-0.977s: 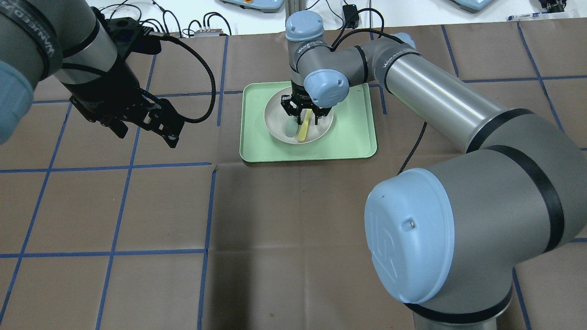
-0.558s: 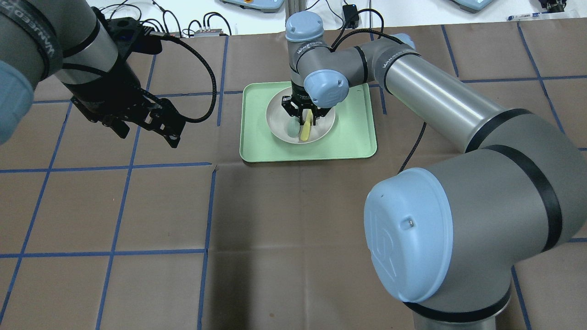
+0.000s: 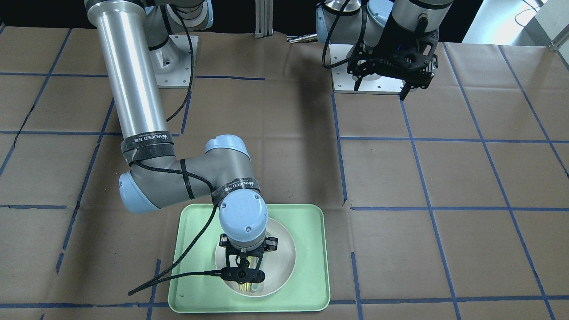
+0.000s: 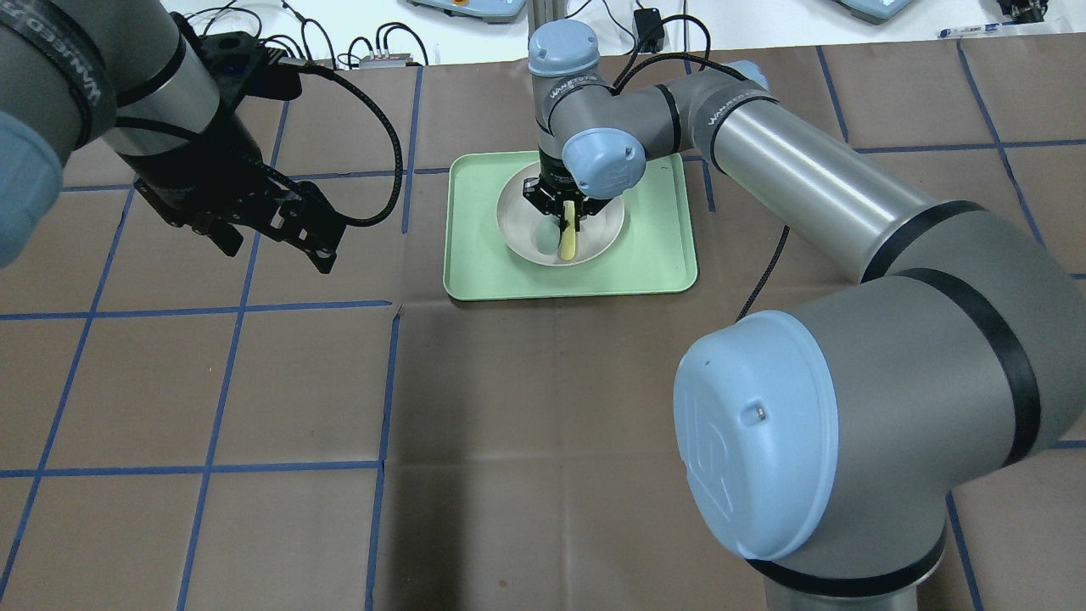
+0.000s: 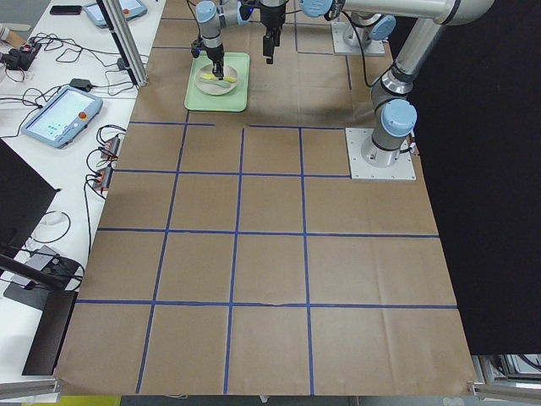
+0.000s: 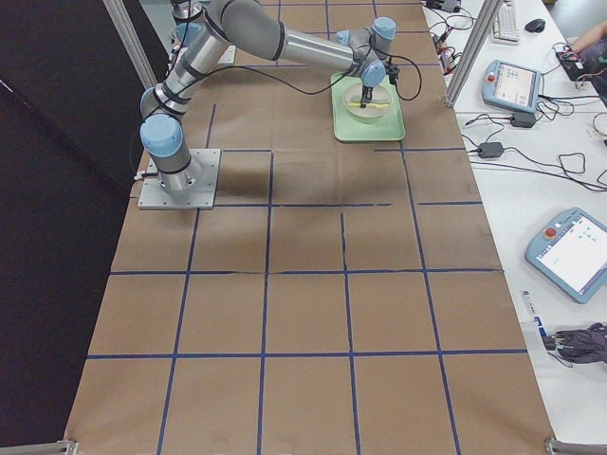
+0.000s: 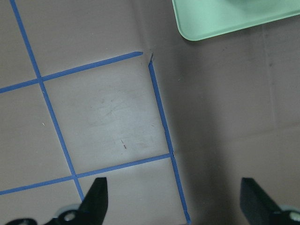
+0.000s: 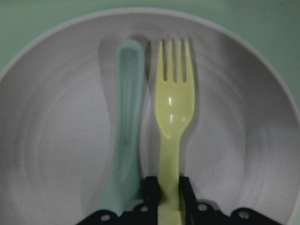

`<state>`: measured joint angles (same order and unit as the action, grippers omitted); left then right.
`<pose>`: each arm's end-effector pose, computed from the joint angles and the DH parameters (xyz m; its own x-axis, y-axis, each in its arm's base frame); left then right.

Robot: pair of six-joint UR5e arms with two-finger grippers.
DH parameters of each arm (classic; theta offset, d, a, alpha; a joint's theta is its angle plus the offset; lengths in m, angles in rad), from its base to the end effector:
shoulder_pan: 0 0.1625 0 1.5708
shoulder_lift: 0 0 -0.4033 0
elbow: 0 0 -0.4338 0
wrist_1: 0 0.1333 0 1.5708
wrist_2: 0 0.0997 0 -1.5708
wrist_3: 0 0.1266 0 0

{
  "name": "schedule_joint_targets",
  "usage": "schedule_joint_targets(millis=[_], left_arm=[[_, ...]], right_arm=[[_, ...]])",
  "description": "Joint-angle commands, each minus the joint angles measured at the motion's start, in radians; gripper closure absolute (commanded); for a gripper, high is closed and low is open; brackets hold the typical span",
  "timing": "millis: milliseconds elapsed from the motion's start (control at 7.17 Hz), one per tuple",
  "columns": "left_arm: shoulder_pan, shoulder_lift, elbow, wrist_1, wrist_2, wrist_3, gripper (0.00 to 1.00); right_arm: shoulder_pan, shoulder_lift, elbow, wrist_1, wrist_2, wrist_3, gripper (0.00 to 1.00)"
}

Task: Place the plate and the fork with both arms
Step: 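Lower the right gripper and grasp the yellow fork handle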

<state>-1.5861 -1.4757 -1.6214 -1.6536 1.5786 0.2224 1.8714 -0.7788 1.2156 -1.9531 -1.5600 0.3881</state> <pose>-0.1398 -0.4878 0.4529 -0.9719 0.2356 0.0008 0.2354 0.9711 0.0391 0.3574 -0.6983 0.1304 -0.9961 0.0874 0.0106 0.0878 0.9946 0.0545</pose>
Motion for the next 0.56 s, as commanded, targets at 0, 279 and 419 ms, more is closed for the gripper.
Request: schedule_joint_targets(millis=[0,279,419], left_arm=[[0.002,0.0,0.0,0.0,0.0,0.0,0.0],[0.002,0.0,0.0,0.0,0.0,0.0,0.0],[0.002,0.0,0.0,0.0,0.0,0.0,0.0]], right_arm=[[0.0,-0.008,-0.019,0.008,-0.002,0.002,0.99],[0.0,-0.013,-0.091,0.098,-0.002,0.002,0.99],[0.0,-0.019,-0.126,0.155,-0.002,0.0,0.99]])
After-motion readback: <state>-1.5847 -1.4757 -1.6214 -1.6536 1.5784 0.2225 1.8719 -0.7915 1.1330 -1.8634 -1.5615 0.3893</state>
